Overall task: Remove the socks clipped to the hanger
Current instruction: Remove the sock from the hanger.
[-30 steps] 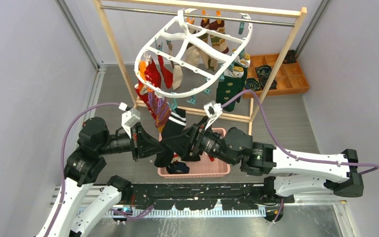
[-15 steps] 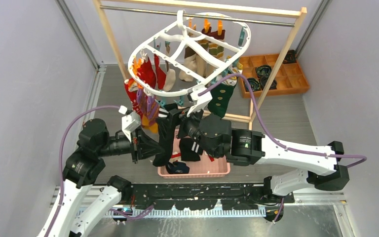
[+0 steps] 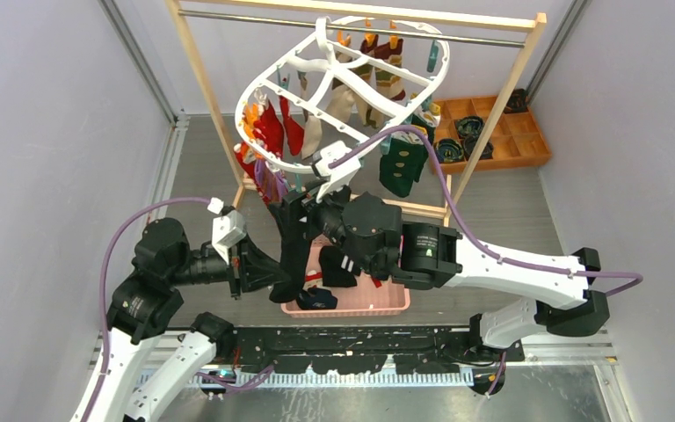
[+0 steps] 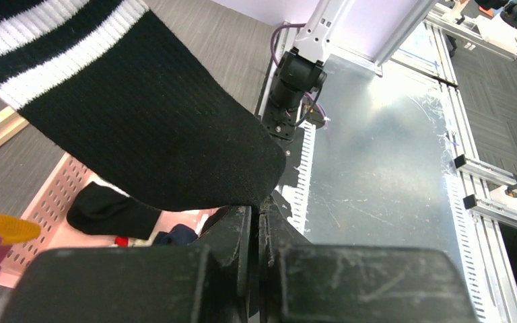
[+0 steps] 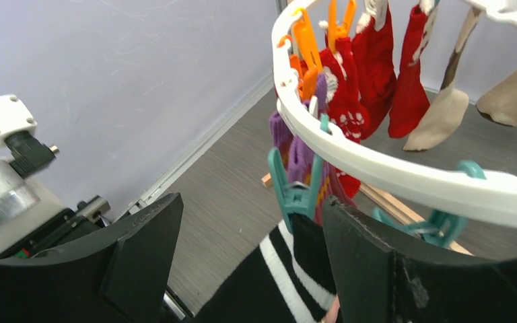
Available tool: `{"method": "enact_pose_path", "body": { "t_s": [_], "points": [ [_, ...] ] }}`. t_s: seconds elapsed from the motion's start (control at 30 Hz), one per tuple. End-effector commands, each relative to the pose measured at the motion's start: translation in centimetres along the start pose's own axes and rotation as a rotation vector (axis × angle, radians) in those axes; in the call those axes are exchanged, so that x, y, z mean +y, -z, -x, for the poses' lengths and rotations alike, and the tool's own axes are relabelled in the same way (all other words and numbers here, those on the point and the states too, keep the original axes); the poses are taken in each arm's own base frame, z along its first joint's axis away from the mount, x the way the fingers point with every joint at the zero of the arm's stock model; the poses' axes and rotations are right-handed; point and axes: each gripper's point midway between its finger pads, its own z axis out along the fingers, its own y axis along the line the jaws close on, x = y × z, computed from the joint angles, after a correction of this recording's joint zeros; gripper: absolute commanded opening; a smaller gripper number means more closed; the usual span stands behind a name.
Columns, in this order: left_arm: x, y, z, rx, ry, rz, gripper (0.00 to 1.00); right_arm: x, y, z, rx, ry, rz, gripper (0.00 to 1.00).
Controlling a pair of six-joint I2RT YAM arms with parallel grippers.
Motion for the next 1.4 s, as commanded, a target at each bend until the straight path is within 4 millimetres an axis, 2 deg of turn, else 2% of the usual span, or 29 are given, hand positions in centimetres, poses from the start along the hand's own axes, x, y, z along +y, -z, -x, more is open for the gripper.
{"method": "enact_pose_path", "body": {
  "t_s": [0.0, 0.27, 0.67, 0.83, 1.0, 1.37],
  "points": [
    [-1.0, 0.3, 0.6, -0.011, -0.045, -0.035, 0.0, 0.9, -0.4, 2.8, -0.05, 0.024, 0.027, 0.81],
    [-1.8, 0.6, 1.0, -0.019, -0.045, -0.051, 0.01, -0.2, -1.6, 2.8, -0.034, 0.021, 0.026, 0.72],
    [-2.5, 0.9, 1.5, -0.028, -0.038, -0.063, 0.0, -0.6, -2.8, 2.4, -0.034, 0.037, 0.014, 0.7],
    [-2.7, 1.0, 1.7, -0.032, -0.041, -0.068, 0.01, 0.0, -3.5, 2.8, -0.05, 0.04, 0.023, 0.61],
    [-2.8, 1.0, 1.4, -0.032, -0.042, -0.066, 0.0, -0.3, -3.8, 3.6, -0.107, 0.002, 0.002, 0.54],
    [-3.0, 1.2, 1.6, -0.037, -0.048, -0.071, 0.0, -1.5, -4.4, 3.5, -0.199, -0.064, -0.081, 0.58]
  ]
}}
